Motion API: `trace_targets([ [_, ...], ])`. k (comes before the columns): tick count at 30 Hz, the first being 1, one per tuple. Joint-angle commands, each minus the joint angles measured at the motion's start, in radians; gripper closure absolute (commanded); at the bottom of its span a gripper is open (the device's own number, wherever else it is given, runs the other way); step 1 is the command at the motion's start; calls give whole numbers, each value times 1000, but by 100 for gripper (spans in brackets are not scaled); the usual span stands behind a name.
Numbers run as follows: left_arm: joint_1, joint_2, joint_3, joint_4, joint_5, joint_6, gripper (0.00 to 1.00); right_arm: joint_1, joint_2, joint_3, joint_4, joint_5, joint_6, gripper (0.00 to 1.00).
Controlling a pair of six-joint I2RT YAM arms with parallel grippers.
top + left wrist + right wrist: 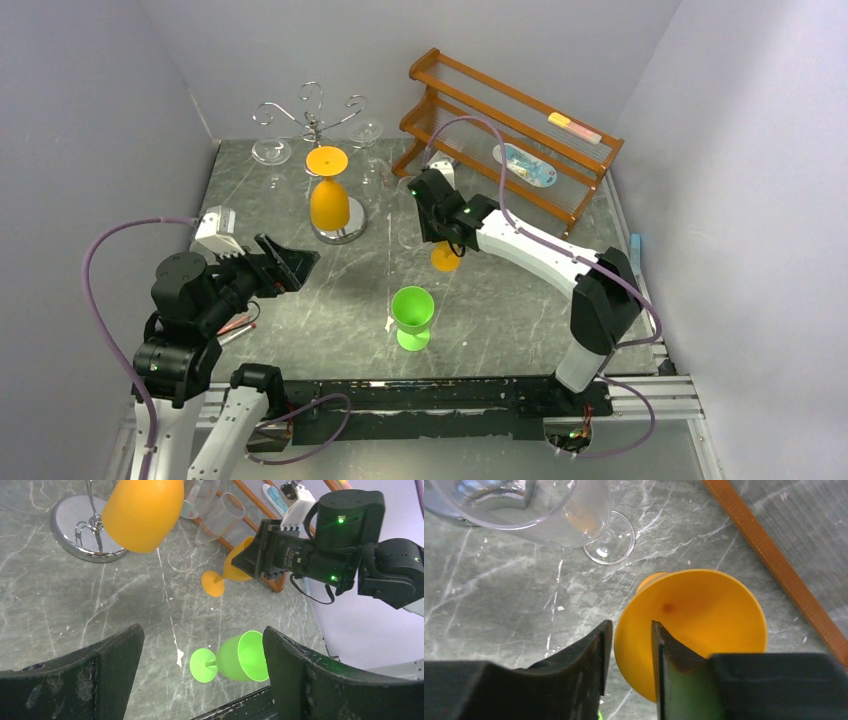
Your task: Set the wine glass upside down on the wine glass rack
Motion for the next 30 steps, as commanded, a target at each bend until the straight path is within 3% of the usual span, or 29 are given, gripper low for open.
trace_targets([
  [1,-4,-8,-11,5,53,-25,8,17,16,33,-11,21,-76,69],
  [7,-4,-9,6,-7,53,-51,8,45,-64,21,-47,49,-89,100],
  [17,-4,23,87,23,129,-116,7,59,-346,45,-50,-36,-14,100],
  [23,-4,75,156,113,204,-185,7,59,-531,12,163,-212,-5,100],
  [30,-4,137,193,240,224,-300,7,58,-602,16,378,-421,44,100],
])
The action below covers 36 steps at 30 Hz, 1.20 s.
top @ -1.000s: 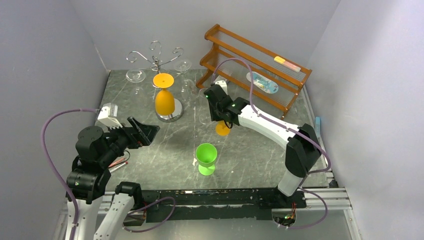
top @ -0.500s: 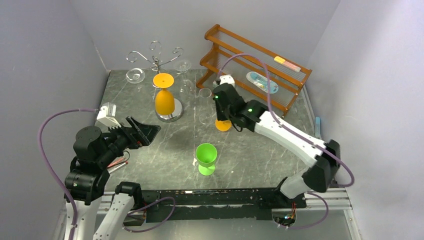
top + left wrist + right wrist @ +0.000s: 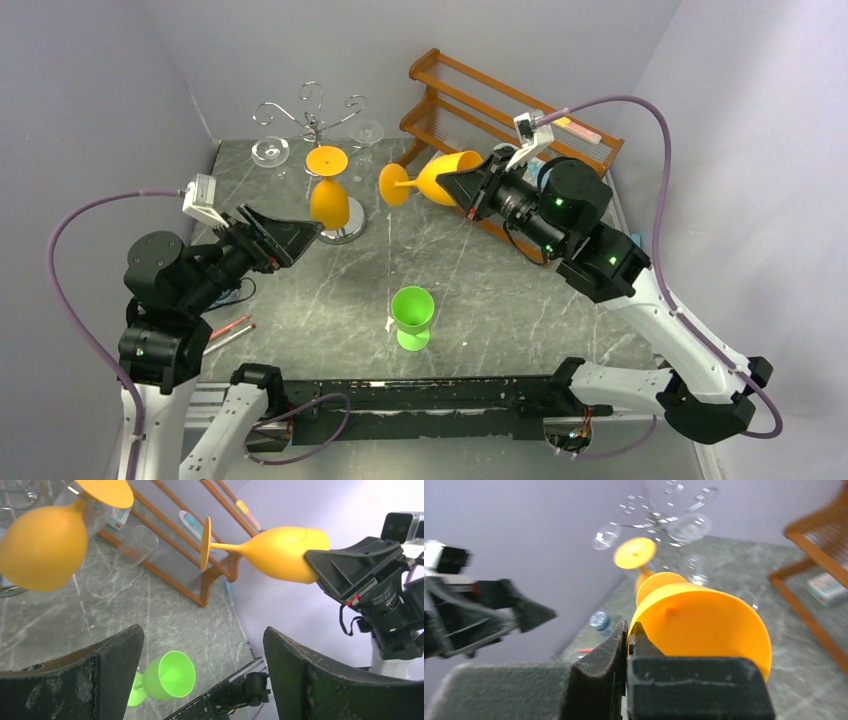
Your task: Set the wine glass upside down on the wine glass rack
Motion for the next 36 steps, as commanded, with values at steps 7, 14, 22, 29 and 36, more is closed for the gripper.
trace_targets([
  [7,-4,118,111,233,83,-72,8,1,-4,8,309,-341,131,100],
  [14,-4,207,168,353,103,41,18,0,10,-37,512,-401,247,100],
  [22,-4,261,238,431,156,140,22,0,37,-54,571,-392,293,100],
  [29,-4,320,304,291,127,250,54,1,49,-55,578,-356,310,100],
  [36,-4,330,302,248,182,296,39,1,63,-54,576,-327,318,100],
])
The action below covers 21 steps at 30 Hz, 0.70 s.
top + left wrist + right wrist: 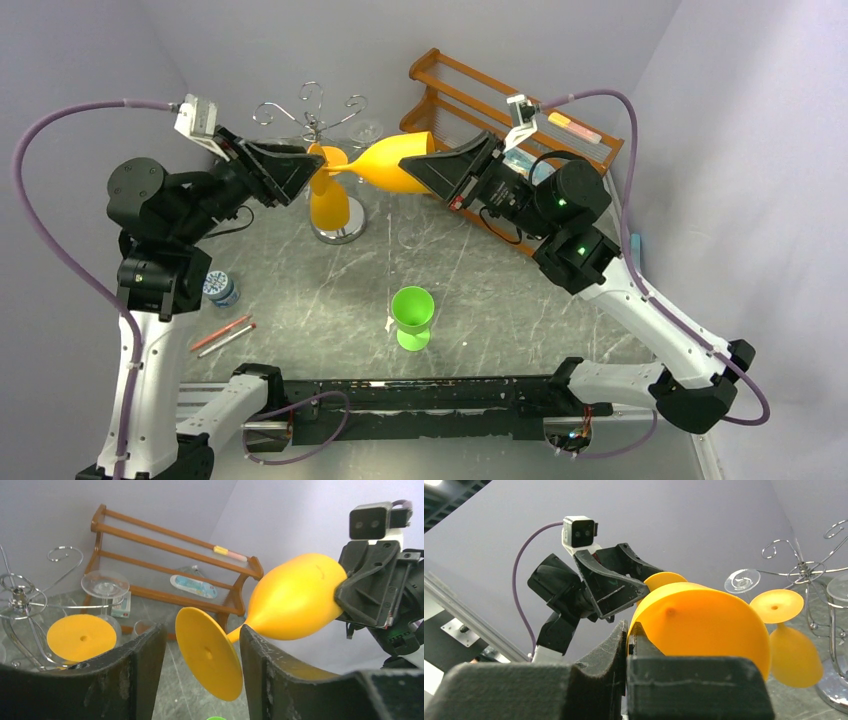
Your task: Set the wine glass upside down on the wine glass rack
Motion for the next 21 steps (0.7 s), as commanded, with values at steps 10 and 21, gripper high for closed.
trace_targets([
  [10,-4,7,-22,-66,103,104,70,0,20,-22,52,42,42,100],
  [21,-4,-10,-31,43,113,290,95,0,-28,-19,-117,93,110,53],
])
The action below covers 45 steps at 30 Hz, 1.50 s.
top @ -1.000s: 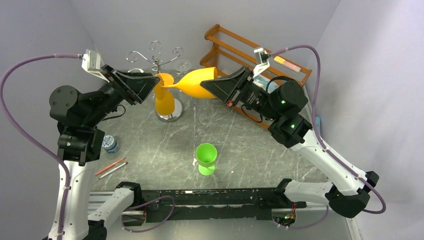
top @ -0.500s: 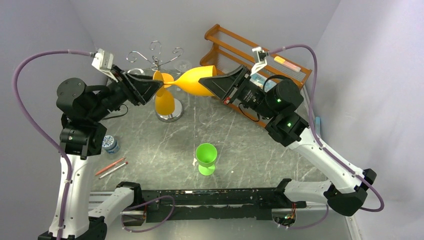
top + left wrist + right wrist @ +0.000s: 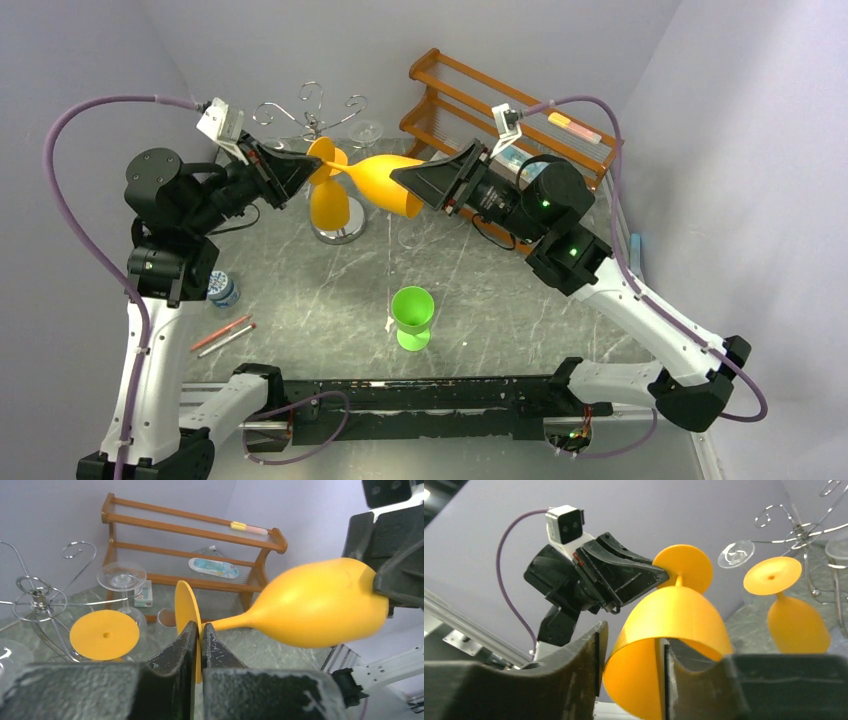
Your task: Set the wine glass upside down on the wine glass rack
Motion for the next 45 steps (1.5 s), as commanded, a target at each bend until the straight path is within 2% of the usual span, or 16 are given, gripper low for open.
trace_targets([
  [1,-4,-59,-25,106,59,132,95,-8,-54,28,-131,66,41,45],
  [3,-5,-70,-37,97,62,197,95,-8,-69,56,-232,94,38,35],
  [5,-9,-85,-66,101,68,248,95,-8,-78,92,-334,125,37,30],
  [11,-32,-188,-236,216,165,429,95,-10,-33,233,-533,162,9,29],
  [14,-56,-261,-327,270,217,548,95,-8,11,292,-566,122,14,29],
  [17,-86,-339,-423,330,210,623,95,-8,70,344,-581,56,44,31],
  [19,-121,-367,-455,323,191,678,95,-8,107,354,-570,-9,89,32],
  [23,-208,-417,-529,336,139,795,95,17,136,266,-471,-121,227,34],
  [31,-339,-456,-544,232,-90,1031,95,152,132,166,-443,-27,377,38],
  [36,-376,-460,-548,200,-139,1104,95,169,133,118,-446,11,427,47],
  [40,-408,-474,-557,177,-168,1168,95,171,131,67,-372,21,470,54],
  [45,-460,-490,-569,156,-196,1242,95,170,141,64,-347,60,498,52],
])
